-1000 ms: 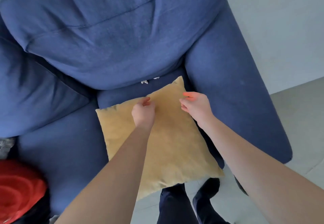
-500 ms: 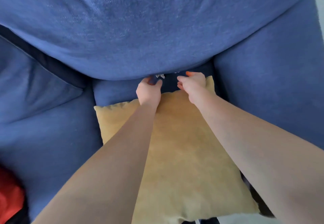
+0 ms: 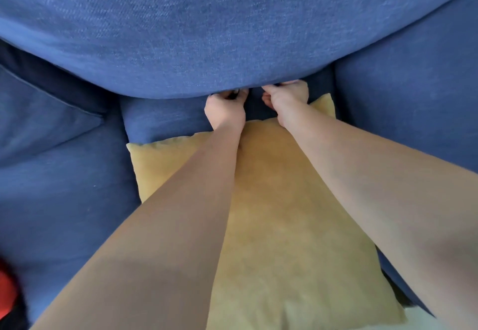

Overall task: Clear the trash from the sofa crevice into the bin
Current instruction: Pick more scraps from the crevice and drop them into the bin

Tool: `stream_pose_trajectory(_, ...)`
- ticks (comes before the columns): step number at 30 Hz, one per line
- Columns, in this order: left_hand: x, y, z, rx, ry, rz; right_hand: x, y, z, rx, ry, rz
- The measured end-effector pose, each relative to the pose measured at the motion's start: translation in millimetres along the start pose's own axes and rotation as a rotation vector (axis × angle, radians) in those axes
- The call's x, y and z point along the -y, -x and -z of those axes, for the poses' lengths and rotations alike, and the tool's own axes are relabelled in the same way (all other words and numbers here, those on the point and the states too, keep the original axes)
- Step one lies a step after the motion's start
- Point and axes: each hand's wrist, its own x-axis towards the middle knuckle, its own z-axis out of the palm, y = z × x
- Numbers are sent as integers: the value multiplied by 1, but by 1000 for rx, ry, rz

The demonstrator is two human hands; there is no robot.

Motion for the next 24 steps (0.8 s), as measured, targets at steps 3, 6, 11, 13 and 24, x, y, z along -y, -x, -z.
stream_pose_trajectory(3,2,-1,-2,-1,5,12,-1,-1,0,9,30,2)
stream_pose_trajectory(6,2,2,-2,4,7,8,4,-1,3,46,54,-39)
stream_pose_trajectory(11,-12,10,12,72,-65,-3,22,5,17,121,136,-126)
stream_pose_trajectory(13,-19,18,22,99,-103,-20,31,13,30,161,108,-109)
stream_pose_trajectory(24,-46,123,56,205,-235,-302,46,70,132,255,12,-5)
